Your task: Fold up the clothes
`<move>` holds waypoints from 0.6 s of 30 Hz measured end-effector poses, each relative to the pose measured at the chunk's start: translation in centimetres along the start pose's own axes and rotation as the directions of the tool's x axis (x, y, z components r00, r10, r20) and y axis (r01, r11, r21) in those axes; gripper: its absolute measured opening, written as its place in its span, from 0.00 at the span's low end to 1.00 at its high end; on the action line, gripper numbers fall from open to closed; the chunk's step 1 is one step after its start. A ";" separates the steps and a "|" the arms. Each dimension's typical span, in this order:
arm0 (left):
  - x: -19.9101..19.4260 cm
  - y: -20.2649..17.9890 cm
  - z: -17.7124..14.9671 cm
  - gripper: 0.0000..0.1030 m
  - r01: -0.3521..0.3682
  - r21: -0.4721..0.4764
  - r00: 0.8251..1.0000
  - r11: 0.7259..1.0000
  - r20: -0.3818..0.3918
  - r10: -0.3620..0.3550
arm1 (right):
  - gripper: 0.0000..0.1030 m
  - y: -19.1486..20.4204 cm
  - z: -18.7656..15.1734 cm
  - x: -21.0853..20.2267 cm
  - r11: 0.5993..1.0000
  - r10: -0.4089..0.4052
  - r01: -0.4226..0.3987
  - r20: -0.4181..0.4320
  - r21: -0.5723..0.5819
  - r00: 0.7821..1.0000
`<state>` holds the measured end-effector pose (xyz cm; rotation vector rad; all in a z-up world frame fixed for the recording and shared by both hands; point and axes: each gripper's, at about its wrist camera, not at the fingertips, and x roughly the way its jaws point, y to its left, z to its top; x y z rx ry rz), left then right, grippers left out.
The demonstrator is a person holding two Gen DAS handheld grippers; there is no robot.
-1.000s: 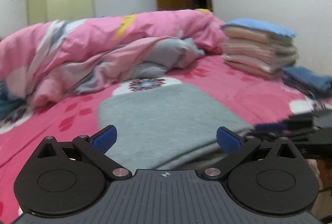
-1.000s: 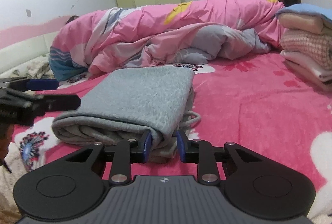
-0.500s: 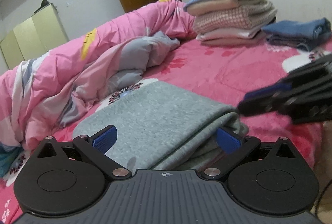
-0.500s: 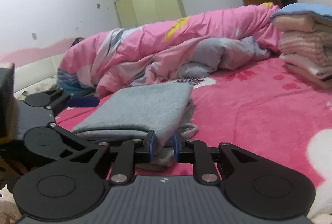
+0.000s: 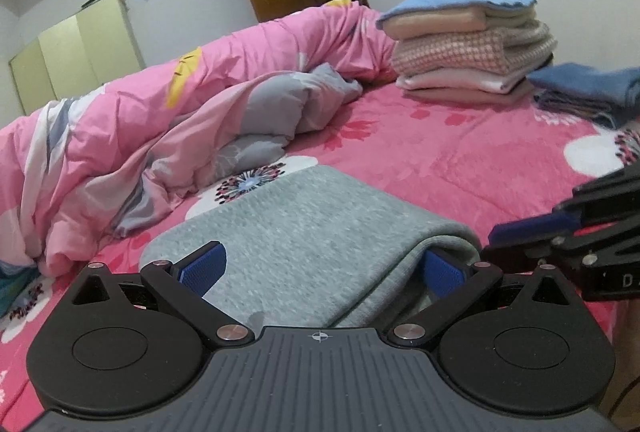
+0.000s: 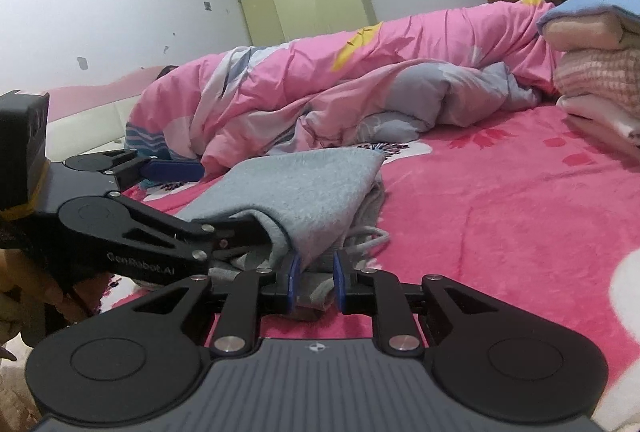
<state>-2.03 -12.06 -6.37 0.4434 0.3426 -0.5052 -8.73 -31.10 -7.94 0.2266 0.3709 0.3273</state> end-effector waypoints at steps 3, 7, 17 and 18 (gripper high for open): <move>0.1 0.2 0.0 1.00 0.006 -0.008 1.000 1.000 0.003 -0.006 | 0.18 0.1 0.1 0.1 1.000 0.014 -0.014 0.009 -0.003 1.000; 0.0 0.2 -0.1 1.00 0.014 -0.007 1.000 1.000 0.007 -0.014 | 0.18 0.5 0.3 0.3 1.000 0.015 -0.015 0.003 -0.019 1.000; 0.6 -0.3 -0.8 1.00 0.058 -0.001 0.998 0.998 -0.017 -0.058 | 0.02 0.7 0.2 0.8 0.999 -0.039 0.040 0.025 -0.020 0.999; 0.8 -0.2 -0.8 1.00 0.055 -0.008 0.998 0.998 -0.016 -0.055 | 0.02 0.8 0.2 0.7 0.999 -0.039 0.039 0.033 -0.019 0.999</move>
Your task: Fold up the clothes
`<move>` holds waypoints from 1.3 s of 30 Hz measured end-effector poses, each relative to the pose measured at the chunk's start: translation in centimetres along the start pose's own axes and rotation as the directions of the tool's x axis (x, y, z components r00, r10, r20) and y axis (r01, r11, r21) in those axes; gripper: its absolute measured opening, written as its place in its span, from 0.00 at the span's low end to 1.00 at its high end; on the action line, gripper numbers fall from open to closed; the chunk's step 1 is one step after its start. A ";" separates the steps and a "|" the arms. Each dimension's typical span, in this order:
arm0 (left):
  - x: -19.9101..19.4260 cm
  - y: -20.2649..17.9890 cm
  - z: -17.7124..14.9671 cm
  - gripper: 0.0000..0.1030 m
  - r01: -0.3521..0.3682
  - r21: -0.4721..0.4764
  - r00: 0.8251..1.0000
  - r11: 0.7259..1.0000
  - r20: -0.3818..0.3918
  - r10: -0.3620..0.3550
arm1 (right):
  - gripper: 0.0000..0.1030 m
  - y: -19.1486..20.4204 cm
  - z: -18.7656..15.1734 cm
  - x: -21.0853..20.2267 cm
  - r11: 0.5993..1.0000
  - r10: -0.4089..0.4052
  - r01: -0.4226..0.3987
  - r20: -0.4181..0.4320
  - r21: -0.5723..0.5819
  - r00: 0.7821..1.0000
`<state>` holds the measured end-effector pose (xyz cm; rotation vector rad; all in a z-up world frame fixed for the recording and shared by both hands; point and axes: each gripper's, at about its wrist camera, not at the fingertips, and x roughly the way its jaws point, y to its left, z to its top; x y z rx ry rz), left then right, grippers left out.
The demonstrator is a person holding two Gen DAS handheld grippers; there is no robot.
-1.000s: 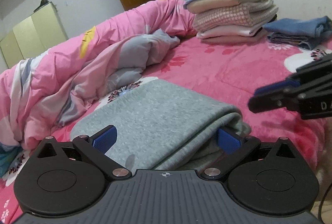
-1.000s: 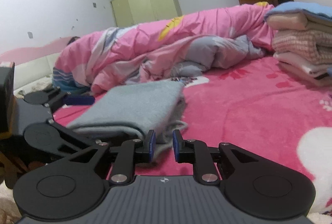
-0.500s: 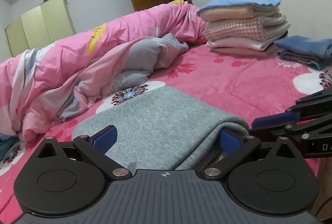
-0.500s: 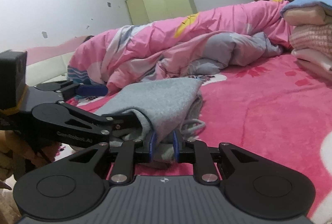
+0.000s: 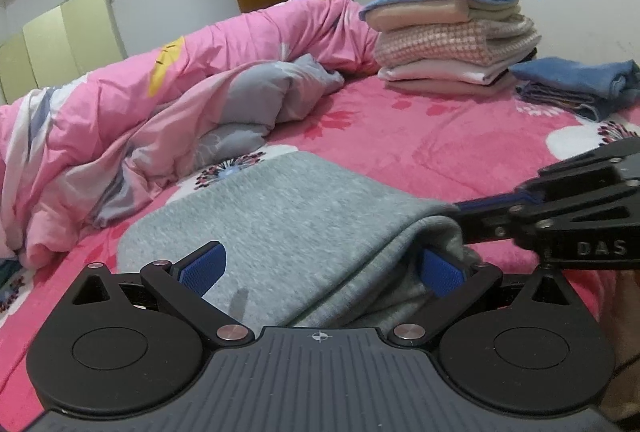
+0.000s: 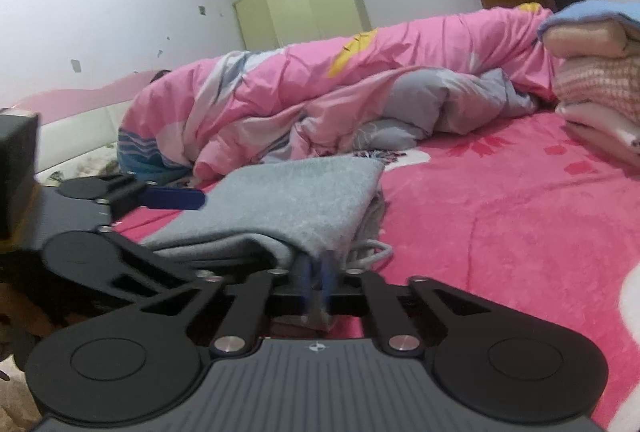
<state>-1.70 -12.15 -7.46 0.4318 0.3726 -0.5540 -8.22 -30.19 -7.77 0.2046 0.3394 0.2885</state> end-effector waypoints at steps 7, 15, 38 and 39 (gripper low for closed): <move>1.6 0.9 0.7 1.00 -0.062 -0.047 0.997 0.997 0.031 0.064 | 0.02 0.5 0.2 -0.8 0.999 0.017 -0.016 0.048 -0.035 0.999; 2.9 1.8 1.2 1.00 -0.107 -0.062 0.993 0.992 0.035 0.110 | 0.02 -0.4 0.0 -1.2 0.997 0.074 -0.075 0.087 0.010 0.994; 0.8 1.2 0.5 0.99 -0.126 0.004 0.992 0.992 0.021 0.126 | 0.02 -1.0 -0.4 -1.2 0.992 0.091 -0.099 0.099 0.079 0.991; 0.2 1.4 0.3 0.99 -0.119 -0.005 0.993 0.993 0.016 0.119 | 0.02 -1.0 -0.4 -1.1 0.992 0.089 -0.098 0.097 0.083 0.991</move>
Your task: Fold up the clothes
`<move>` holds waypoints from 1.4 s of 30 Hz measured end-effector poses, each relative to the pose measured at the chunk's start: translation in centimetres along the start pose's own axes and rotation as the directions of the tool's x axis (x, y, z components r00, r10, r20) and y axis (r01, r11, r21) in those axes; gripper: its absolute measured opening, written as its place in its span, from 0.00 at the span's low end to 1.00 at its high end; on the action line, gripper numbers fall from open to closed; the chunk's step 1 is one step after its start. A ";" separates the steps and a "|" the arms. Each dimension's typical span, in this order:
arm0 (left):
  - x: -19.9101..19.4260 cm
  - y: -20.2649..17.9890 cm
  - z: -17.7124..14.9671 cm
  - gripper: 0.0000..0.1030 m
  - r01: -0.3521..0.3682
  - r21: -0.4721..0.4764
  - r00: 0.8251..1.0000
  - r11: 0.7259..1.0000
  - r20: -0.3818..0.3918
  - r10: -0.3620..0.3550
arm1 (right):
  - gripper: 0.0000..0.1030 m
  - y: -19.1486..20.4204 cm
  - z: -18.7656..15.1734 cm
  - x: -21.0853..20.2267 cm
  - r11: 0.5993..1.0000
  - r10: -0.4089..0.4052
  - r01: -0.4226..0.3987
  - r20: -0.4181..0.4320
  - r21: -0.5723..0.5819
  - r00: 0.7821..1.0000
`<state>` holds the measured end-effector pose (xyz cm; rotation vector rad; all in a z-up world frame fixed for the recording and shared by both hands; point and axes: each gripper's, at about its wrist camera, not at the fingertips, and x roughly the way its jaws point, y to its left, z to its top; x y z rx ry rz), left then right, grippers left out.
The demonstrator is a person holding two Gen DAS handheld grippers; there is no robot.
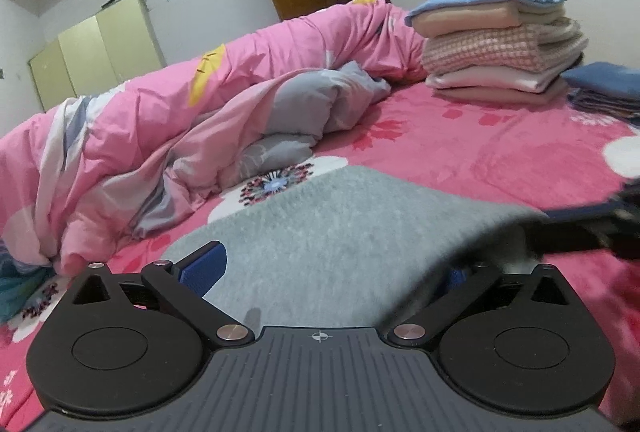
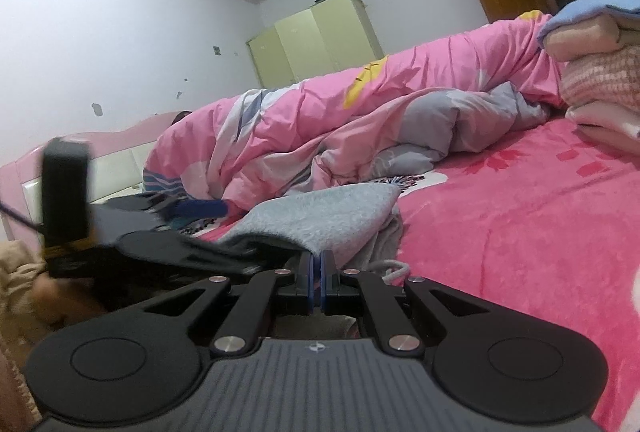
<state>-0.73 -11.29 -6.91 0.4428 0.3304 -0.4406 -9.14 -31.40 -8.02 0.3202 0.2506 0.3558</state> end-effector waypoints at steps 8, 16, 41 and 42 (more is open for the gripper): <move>-4.4 2.8 -1.6 1.00 0.001 -0.113 1.000 0.994 -0.020 -0.004 | 0.04 0.1 0.1 -0.3 0.999 -0.036 0.037 -0.039 0.032 0.999; -6.9 5.8 -3.0 1.00 -0.069 -0.196 0.998 0.978 -0.009 0.068 | 0.37 1.1 1.2 -1.1 0.997 -0.059 0.062 -0.063 0.052 0.996; -7.7 9.2 -7.4 1.00 -0.063 -0.263 0.998 0.963 -0.045 0.053 | 0.20 11.6 0.8 2.8 0.971 0.034 -0.089 -0.241 -0.221 0.970; -7.5 9.1 -7.4 1.00 -0.058 -0.260 0.998 0.964 -0.048 0.047 | 0.18 11.9 0.5 3.8 0.968 0.021 -0.084 -0.257 -0.237 0.966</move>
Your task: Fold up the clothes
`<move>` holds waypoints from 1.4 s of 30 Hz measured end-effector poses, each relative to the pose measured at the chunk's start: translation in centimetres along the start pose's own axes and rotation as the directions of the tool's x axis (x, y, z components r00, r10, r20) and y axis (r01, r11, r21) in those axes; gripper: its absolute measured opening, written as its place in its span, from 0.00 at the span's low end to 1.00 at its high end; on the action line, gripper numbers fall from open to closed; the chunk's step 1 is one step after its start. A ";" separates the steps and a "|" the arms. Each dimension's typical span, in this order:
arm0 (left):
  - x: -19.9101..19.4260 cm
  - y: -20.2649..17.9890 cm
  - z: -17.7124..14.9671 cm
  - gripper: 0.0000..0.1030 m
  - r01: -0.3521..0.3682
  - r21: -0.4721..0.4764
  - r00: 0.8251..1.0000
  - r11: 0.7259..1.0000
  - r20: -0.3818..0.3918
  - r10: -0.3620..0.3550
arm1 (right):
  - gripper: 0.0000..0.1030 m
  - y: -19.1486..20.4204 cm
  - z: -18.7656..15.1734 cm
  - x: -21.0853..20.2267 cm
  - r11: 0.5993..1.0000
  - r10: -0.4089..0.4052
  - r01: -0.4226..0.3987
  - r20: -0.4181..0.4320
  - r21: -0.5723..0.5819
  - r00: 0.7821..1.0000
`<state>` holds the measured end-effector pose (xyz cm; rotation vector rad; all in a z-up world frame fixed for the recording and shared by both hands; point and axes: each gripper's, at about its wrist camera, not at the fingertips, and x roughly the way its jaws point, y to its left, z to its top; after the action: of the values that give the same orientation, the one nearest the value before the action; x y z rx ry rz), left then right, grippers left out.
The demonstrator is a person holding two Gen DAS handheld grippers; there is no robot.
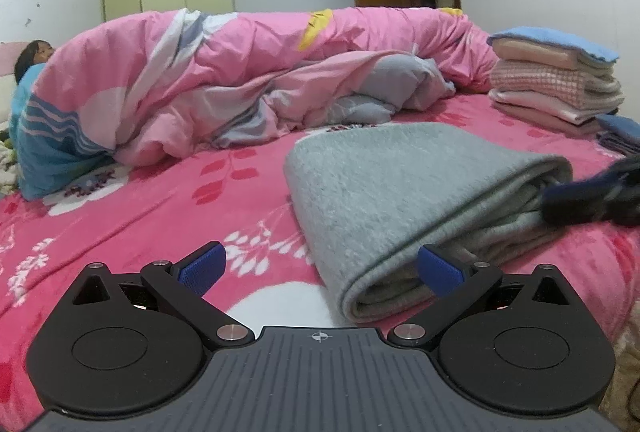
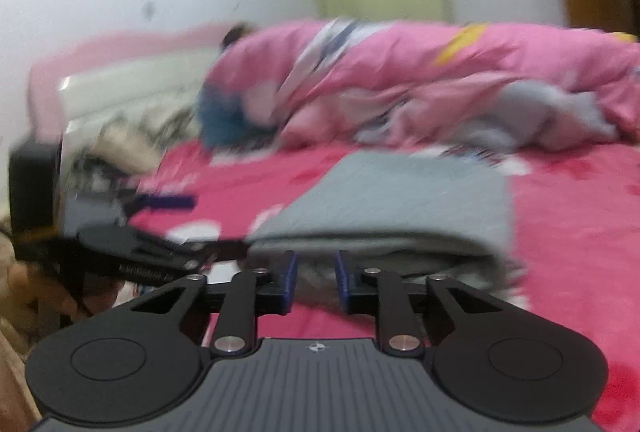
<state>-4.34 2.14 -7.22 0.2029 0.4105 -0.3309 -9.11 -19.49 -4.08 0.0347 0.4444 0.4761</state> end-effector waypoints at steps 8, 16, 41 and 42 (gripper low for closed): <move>1.7 0.0 0.2 1.00 -0.014 -0.040 1.000 0.999 0.015 0.015 | 0.07 -0.8 0.6 4.8 0.995 -0.069 0.074 -0.062 0.074 0.996; 1.7 0.7 0.1 1.00 -0.001 -0.072 0.999 0.997 0.035 0.004 | 0.07 1.6 0.2 4.3 1.000 -0.009 0.009 -0.062 -0.001 0.998; 3.5 1.5 -0.4 1.00 -0.016 -0.177 1.000 0.984 -0.002 0.016 | 0.08 -0.8 -0.1 6.1 0.982 -0.166 0.168 -0.028 0.084 0.986; 3.5 1.5 -0.3 1.00 -0.017 -0.178 1.000 0.984 0.000 0.017 | 0.09 -0.8 -0.1 5.6 0.986 -0.146 0.148 -0.023 0.081 0.989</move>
<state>-0.90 2.69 -8.82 0.0313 0.4340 -0.2762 -4.35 -17.64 -6.55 0.0775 0.4796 0.3128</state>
